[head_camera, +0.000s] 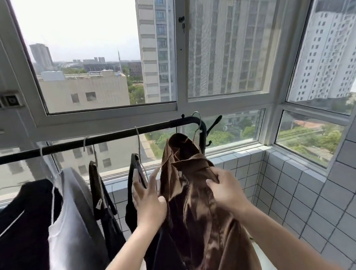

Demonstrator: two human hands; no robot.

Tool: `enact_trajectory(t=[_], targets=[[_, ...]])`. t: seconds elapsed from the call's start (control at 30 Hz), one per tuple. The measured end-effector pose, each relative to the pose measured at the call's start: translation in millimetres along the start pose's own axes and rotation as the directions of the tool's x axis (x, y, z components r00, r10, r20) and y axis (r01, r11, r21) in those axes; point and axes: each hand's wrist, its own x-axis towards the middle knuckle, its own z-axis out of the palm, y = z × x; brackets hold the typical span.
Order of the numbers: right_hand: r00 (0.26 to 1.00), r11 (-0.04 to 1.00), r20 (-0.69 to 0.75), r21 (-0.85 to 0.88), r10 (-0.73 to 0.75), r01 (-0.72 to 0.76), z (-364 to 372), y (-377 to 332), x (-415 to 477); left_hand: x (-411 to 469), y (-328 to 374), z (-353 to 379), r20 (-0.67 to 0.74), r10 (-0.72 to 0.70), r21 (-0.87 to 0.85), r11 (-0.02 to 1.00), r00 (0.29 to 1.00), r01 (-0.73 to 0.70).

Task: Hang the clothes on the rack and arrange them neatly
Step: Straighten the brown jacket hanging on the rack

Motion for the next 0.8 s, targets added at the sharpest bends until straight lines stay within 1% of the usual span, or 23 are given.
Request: enact_trajectory(t=[0.1,0.2,0.37,0.53,0.8], targets=[[0.999,0.999,0.032,0.031,0.008,-0.009,9,-10,-3,-6,-17,-7,0.055,-0.062,-0.143,0.987,0.997,0.069],[0.997,0.999,0.078,0.037,-0.013,0.010,19,-21,2,-10,-28,-20,0.079,-0.054,-0.258,0.963,0.995,0.073],[0.991,0.999,0.131,0.034,0.019,-0.024,47,-30,17,-17,-33,-40,0.123,-0.014,-0.306,0.951,0.992,0.051],[0.984,0.998,0.166,0.027,0.059,-0.064,67,-28,20,-23,-31,-51,0.137,-0.051,-0.320,0.943,0.989,0.093],[0.989,0.997,0.136,0.047,0.048,-0.055,79,-25,26,-23,-23,-55,0.168,-0.069,-0.339,0.933,0.983,0.123]])
